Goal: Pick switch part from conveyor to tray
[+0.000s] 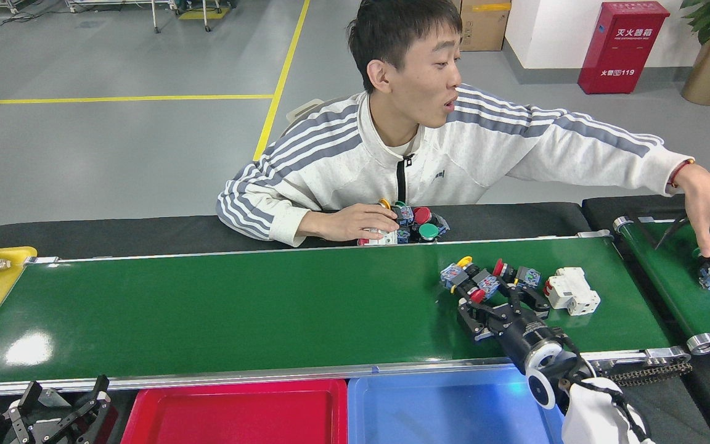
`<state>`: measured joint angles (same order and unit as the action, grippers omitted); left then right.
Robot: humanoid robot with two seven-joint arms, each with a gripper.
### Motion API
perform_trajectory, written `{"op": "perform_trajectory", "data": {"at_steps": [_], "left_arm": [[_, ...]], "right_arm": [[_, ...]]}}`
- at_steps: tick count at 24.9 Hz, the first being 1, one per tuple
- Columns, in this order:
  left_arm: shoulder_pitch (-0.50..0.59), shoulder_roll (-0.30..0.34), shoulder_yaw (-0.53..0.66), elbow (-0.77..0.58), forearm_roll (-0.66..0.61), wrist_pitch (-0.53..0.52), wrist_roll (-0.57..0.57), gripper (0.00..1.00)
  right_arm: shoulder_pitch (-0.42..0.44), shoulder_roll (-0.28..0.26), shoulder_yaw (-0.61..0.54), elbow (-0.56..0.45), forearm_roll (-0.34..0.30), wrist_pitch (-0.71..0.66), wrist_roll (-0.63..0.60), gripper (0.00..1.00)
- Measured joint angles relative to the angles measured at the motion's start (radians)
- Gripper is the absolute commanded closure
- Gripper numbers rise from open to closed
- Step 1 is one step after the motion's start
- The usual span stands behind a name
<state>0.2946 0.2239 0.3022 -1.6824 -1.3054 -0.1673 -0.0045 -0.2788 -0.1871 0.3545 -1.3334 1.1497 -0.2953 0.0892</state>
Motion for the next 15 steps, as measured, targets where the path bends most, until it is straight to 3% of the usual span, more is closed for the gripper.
{"op": "perform_trajectory", "data": {"at_steps": [2,3,4,6,7,10,13,15], "left_arm": [[0.0,0.0,0.0,0.0,0.0,0.0,0.0,0.0],[0.0,0.0,0.0,0.0,0.0,0.0,0.0,0.0],[0.0,0.0,0.0,0.0,0.0,0.0,0.0,0.0],[-0.001,0.0,0.0,0.001,0.0,0.0,0.0,0.0],[-0.004,0.0,0.0,0.003,0.0,0.0,0.0,0.0],[-0.008,0.0,0.0,0.011,0.0,0.0,0.0,0.0],[-0.008,0.0,0.0,0.014,0.0,0.001,-0.001,0.0],[-0.005,0.001,0.0,0.013,0.0,0.001,-0.001,0.0]], "right_arm": [[0.035,-0.001,0.039,-0.094,0.022,-0.111,-0.015,0.75],[0.041,0.0,0.071,-0.122,0.052,-0.172,-0.028,0.66],[0.041,0.003,0.107,-0.134,0.098,-0.223,-0.04,0.54],[0.042,0.035,0.181,-0.139,0.193,-0.284,-0.089,0.06],[0.045,0.068,0.217,-0.137,0.242,-0.301,-0.107,0.0],[0.061,0.139,0.265,-0.115,0.321,-0.325,-0.142,0.0],[0.085,0.142,0.265,-0.109,0.327,-0.336,-0.153,0.0],[0.097,0.142,0.248,-0.121,0.296,-0.337,-0.154,0.0]]}}
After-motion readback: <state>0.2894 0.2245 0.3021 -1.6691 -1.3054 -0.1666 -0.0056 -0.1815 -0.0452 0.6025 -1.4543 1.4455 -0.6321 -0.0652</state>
